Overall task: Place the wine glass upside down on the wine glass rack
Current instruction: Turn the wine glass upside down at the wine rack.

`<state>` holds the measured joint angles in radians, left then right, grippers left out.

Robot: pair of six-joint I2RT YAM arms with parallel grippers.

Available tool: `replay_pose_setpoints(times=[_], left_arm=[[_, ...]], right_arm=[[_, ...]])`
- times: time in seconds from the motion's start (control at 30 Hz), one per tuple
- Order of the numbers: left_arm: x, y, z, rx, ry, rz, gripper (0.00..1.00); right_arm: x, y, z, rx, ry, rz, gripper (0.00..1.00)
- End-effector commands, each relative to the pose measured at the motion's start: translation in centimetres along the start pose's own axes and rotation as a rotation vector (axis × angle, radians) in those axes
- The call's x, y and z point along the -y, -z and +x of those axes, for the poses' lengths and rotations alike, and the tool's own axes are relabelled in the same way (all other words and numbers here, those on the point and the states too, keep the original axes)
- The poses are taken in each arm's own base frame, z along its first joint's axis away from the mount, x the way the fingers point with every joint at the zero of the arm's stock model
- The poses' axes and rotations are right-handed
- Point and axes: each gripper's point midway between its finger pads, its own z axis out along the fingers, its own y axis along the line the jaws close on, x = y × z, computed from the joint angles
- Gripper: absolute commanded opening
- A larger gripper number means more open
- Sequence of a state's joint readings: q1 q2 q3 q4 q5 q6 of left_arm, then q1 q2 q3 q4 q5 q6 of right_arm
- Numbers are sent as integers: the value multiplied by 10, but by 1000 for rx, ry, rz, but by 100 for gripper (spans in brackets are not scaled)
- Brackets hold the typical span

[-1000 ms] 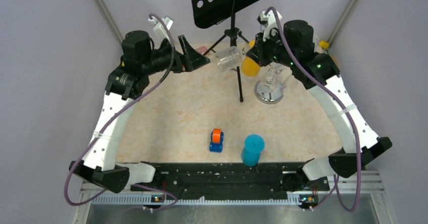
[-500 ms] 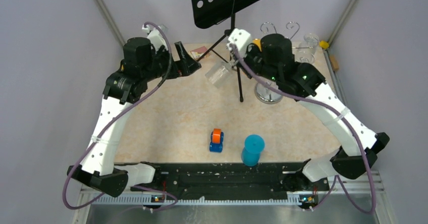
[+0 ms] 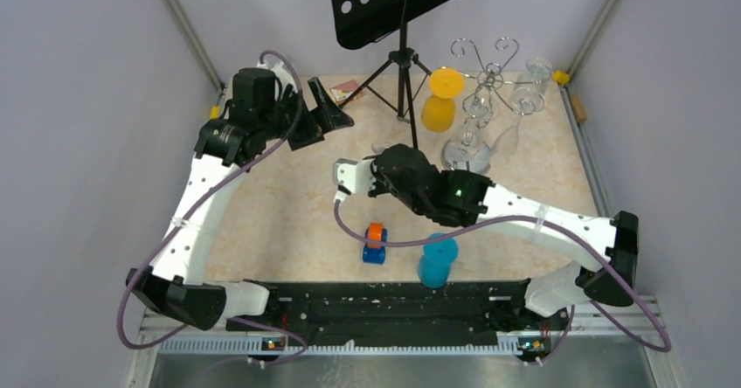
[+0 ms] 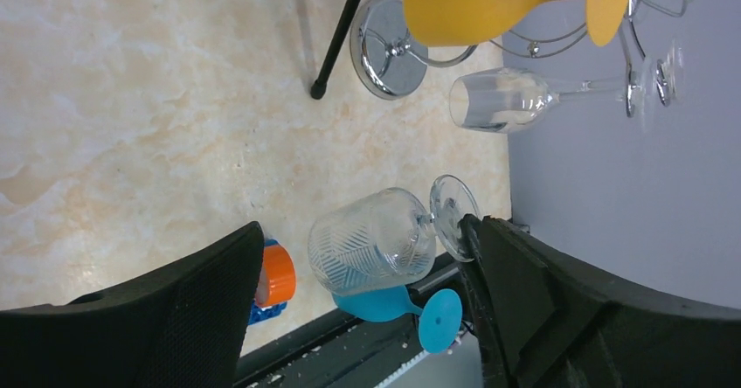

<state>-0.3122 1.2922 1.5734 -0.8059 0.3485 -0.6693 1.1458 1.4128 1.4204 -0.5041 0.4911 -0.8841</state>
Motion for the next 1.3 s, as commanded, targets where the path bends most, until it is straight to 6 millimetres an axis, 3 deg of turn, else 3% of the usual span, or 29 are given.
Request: replay_pose_setpoints(times=[0.0,0.23,0.53,0.8,1.07,1.27], left_arm=[[-2,-11,12,-103,111,39,95],[10,-24,22,-249,246,163,94],[55,-15,20,-332,322,465,84],[61,-14,26,-382,312,502,64],[71,-14,40,-441,271,503,59],[81,-15,48,-471,218,498,44]], right_arm=[[65,35,-17,46,41,298,0],[58,35,-20,31,166,363,0],[56,38,-23,10,218,417,0],[60,46,-24,-16,242,470,0],[58,42,-28,-9,245,469,0],[57,41,-30,-2,240,462,0]])
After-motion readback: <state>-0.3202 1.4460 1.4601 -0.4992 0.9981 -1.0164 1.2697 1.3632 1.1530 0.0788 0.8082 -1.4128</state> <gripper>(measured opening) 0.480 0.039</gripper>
